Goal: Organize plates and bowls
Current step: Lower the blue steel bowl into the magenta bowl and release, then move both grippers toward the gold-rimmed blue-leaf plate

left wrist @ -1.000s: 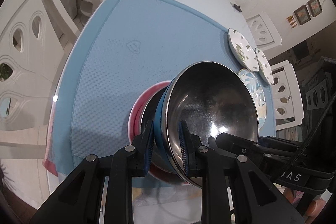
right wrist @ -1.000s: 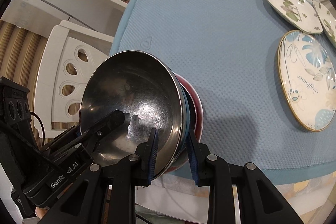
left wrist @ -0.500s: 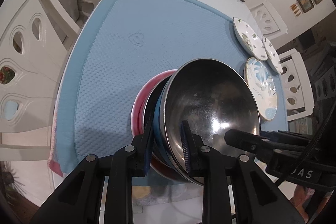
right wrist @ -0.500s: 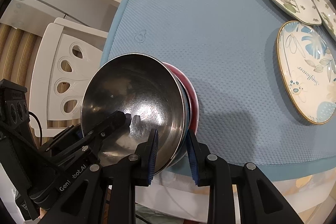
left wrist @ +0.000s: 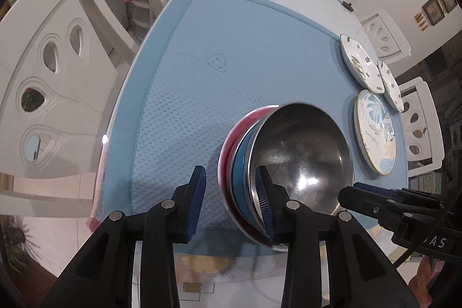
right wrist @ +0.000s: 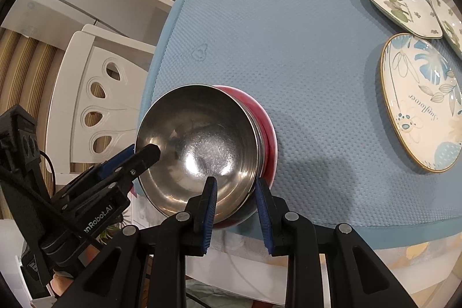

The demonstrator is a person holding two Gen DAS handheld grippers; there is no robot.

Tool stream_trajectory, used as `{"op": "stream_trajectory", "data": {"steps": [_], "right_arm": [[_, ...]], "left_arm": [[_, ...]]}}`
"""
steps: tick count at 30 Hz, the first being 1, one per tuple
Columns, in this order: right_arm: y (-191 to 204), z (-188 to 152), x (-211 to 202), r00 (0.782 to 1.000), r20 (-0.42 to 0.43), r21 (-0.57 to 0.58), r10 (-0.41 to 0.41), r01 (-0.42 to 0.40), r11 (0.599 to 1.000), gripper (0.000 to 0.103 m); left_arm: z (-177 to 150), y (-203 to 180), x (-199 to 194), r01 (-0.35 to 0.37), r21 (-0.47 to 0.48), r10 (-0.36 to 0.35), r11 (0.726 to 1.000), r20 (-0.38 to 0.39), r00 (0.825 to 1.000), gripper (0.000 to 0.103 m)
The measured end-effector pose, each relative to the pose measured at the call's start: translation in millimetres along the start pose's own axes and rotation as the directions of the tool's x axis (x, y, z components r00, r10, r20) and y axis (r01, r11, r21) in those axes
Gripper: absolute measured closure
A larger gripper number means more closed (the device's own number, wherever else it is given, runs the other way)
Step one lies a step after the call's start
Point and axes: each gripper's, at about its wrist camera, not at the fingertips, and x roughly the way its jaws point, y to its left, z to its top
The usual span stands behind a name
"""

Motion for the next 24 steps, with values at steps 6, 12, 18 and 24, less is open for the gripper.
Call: {"op": "stream_trajectory", "data": {"steps": [6,12,18,24], "right_arm": [[-1.6,0.8,-2.1,1.0,-0.003,0.003,0.009,-0.009,1.0,0.076],[-0.5,-4.1,-12.8,1.0,0.008,0.004,0.017,-0.017,1.0,0.076],[-14.4,-7.2,-34.3,0.999,0.044,0.033,0.006,-0.007,0.999,0.076],[-72.3,-1.8,-61.4,0.993,0.105,0.19,0.045,-0.064,0.98,0.076]], "left_arm": [[0.3,-7.1,-9.9,0.006,0.033,-0.007,0.999,0.024,1.0,0.07],[10.7,-21.8,-27.0,0.016,0.07,-0.022,0.997,0.075,0.997,0.07],[23.6,-50.8,-46.3,0.034,0.127,-0.051,0.991,0.138,0.989,0.07],[30.0,-106.9,-61.3,0.034,0.215,-0.076,0.976,0.189,0.979,0.07]]}}
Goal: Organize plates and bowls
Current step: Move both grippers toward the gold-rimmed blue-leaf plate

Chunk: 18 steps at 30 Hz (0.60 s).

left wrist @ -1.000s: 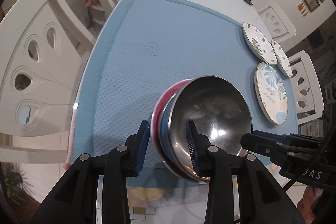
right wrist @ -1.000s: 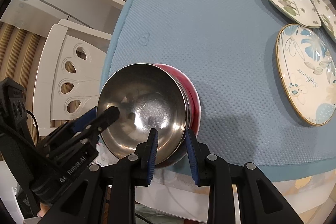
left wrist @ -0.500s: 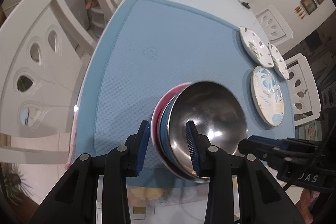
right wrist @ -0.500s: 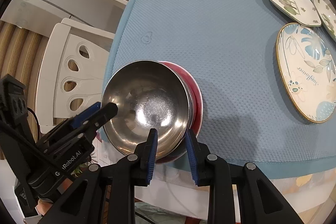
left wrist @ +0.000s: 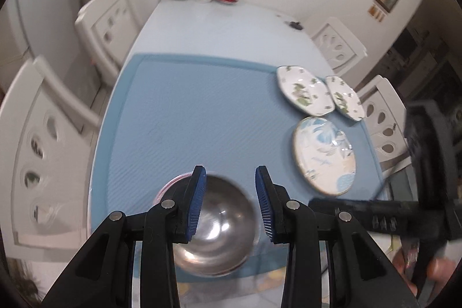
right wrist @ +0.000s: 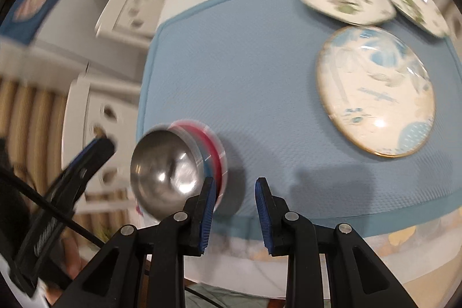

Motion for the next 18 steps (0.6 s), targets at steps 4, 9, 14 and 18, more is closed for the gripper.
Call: {"op": "stream_trajectory", "data": {"steps": [4,9,14,18], "right_arm": [[-45.8,22.3,-20.3,1.0,0.02,0.075,0.025,-0.026,0.997,0.076],[-100.5,47.2,-50.5,0.997,0.04,0.12,0.059,-0.064,0.991,0.068],[-167.0,74.8,-73.0,0.994,0.102,0.162,-0.035,0.018,0.987,0.039],[-205.2,100.3,-63.3,0.991,0.087,0.137,-0.106,0.093,0.986,0.039]], "left_arm": [[13.0,-37.3,6.3,-0.008,0.034,0.007,0.999,0.016,1.0,0.07],[33.0,-80.3,41.2,0.024,-0.015,-0.025,1.0,-0.02,0.999,0.066],[39.5,-114.0,85.2,0.054,-0.082,-0.058,0.995,-0.056,0.997,0.041],[22.9,-137.4,125.6,0.028,-0.102,-0.037,0.994,-0.088,0.995,0.04]]}}
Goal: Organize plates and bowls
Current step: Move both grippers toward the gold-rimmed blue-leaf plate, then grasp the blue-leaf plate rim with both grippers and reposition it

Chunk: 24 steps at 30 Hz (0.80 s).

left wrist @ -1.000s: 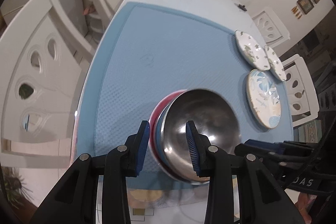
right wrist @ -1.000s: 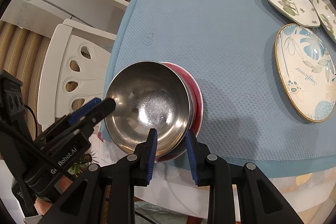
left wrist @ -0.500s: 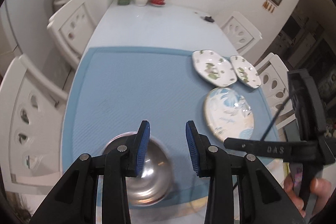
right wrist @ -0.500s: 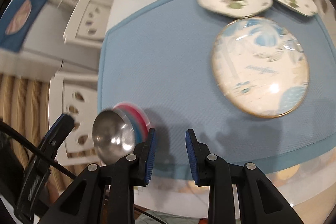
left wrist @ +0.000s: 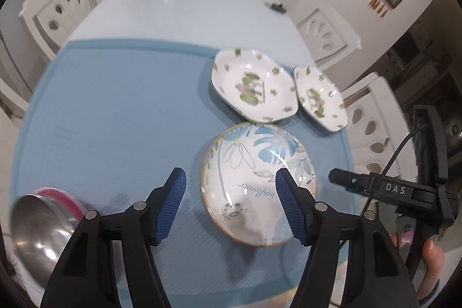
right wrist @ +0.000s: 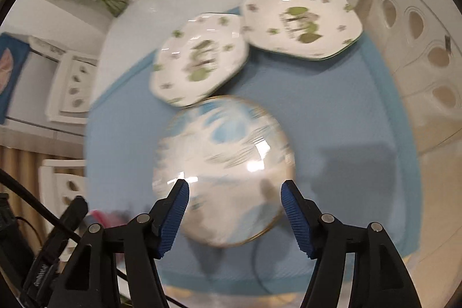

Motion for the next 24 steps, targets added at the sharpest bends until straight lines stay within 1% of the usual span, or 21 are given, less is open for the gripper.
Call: {"op": "stream_trajectory", "data": {"steps": [4,6,10,13,14,15,17,18,21,23,24], "right_arm": [[-17.6,21.6,30.2,0.999,-0.021,-0.087,-0.049,0.048,0.995,0.039],[-21.1,28.7,44.3,0.999,-0.029,-0.142,-0.04,0.036,0.989,0.039],[-19.5,34.1,62.5,1.0,-0.015,-0.232,-0.012,0.008,0.973,0.039],[-18.5,33.6,72.3,1.0,0.011,-0.289,-0.022,0.024,0.957,0.039],[-18.8,32.3,74.9,1.0,0.018,-0.306,-0.021,0.025,0.952,0.041],[-19.1,31.0,78.2,1.0,0.021,-0.319,-0.016,0.022,0.948,0.048],[-21.4,27.1,86.5,1.0,0.01,-0.34,0.003,0.0,0.941,0.056],[-22.7,25.7,89.6,1.0,0.009,-0.345,0.003,0.0,0.939,0.059],[-26.0,20.5,91.2,0.999,0.041,-0.37,0.012,0.004,0.929,0.064],[-24.7,20.2,91.7,0.999,0.048,-0.381,0.017,0.002,0.924,0.065],[-23.5,19.7,92.1,0.999,0.05,-0.386,0.02,0.001,0.922,0.065]], "left_arm": [[-12.7,-1.3,45.2,-0.04,-0.062,0.037,0.997,-0.048,0.998,0.042],[-18.0,4.9,62.7,-0.052,-0.118,0.045,0.992,-0.059,0.997,0.043],[-27.1,17.7,79.5,-0.058,-0.193,0.044,0.979,-0.076,0.996,0.043],[-32.1,22.3,87.7,-0.067,-0.211,0.051,0.975,-0.084,0.995,0.043],[-33.6,23.1,90.3,-0.072,-0.213,0.054,0.974,-0.087,0.995,0.043],[-35.0,23.7,92.9,-0.073,-0.215,0.055,0.974,-0.09,0.994,0.046],[-37.5,24.6,98.8,-0.069,-0.223,0.048,0.972,-0.097,0.994,0.047],[-38.9,25.1,101.4,-0.069,-0.23,0.047,0.971,-0.099,0.994,0.051],[-43.2,25.6,108.9,-0.066,-0.245,0.04,0.967,-0.108,0.993,0.057],[-43.9,23.6,110.3,-0.076,-0.238,0.053,0.968,-0.101,0.993,0.058],[-44.0,22.3,110.7,-0.087,-0.232,0.066,0.969,-0.098,0.993,0.06]]}}
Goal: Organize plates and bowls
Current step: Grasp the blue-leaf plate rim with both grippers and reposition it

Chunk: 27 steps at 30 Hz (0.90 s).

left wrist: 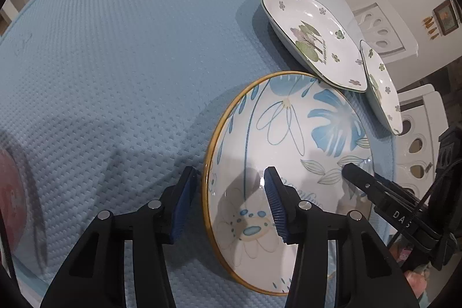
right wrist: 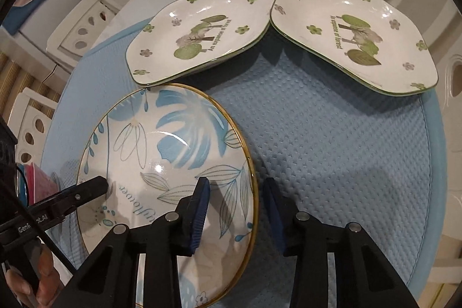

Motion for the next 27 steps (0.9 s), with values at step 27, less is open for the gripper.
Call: {"op": "stream_trajectory", "data": {"steps": [27], "right_arm": [[16.5,-34.2,-16.6,0.999,-0.035,-0.052,0.04,-0.042,0.998,0.069]], "left_arm": [[-35.1,6.5,-15.9,-0.031,0.004,0.03,1.0,0.05,0.998,0.077]]}}
